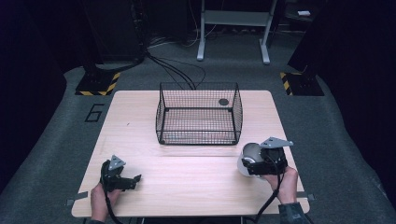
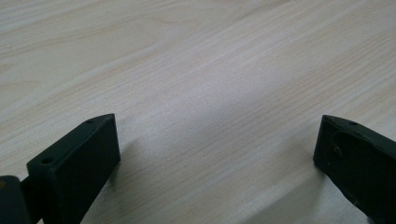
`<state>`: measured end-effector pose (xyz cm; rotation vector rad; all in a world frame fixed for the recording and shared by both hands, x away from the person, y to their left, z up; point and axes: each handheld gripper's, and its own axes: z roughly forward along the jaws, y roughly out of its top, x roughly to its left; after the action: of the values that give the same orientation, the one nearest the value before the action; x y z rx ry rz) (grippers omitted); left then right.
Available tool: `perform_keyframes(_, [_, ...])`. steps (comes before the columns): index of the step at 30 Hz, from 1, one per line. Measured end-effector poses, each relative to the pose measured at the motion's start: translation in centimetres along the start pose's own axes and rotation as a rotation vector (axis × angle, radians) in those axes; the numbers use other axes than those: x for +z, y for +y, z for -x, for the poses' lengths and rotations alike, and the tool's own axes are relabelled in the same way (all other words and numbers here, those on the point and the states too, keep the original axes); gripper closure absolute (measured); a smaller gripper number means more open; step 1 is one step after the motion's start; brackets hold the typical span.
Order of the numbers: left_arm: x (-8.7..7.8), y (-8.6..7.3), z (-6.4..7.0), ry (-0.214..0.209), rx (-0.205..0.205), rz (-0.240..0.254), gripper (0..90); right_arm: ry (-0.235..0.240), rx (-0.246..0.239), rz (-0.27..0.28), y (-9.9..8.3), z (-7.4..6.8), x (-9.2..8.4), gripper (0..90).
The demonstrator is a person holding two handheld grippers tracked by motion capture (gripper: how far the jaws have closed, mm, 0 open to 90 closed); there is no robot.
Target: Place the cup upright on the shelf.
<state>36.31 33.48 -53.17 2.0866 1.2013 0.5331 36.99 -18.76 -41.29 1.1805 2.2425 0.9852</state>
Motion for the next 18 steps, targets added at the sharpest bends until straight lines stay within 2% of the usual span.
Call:
perform_keyframes(2, [0.1,0.0,0.1,0.003,-0.019,0.009,0.4,0.008,-0.017,-0.002,0.5,-0.3,0.3,5.8])
perform_keyframes(7, [0.1,0.0,0.1,0.004,-0.03,0.01,0.4,0.033,-0.027,0.018,1.8,-1.3,0.7,5.8])
perform_keyframes(8, [0.1,0.0,0.1,0.006,-0.028,0.011,0.4,0.038,-0.045,0.014,2.0,-1.4,0.8,5.8])
perform_keyframes(12, [0.1,0.0,0.1,0.007,-0.027,0.012,0.4,0.054,-0.065,0.013,3.0,-2.0,1.1,5.8])
perform_keyframes(18, [0.1,0.0,0.1,0.007,-0.028,0.013,0.4,0.066,-0.08,0.013,4.1,-2.6,1.4,5.8])
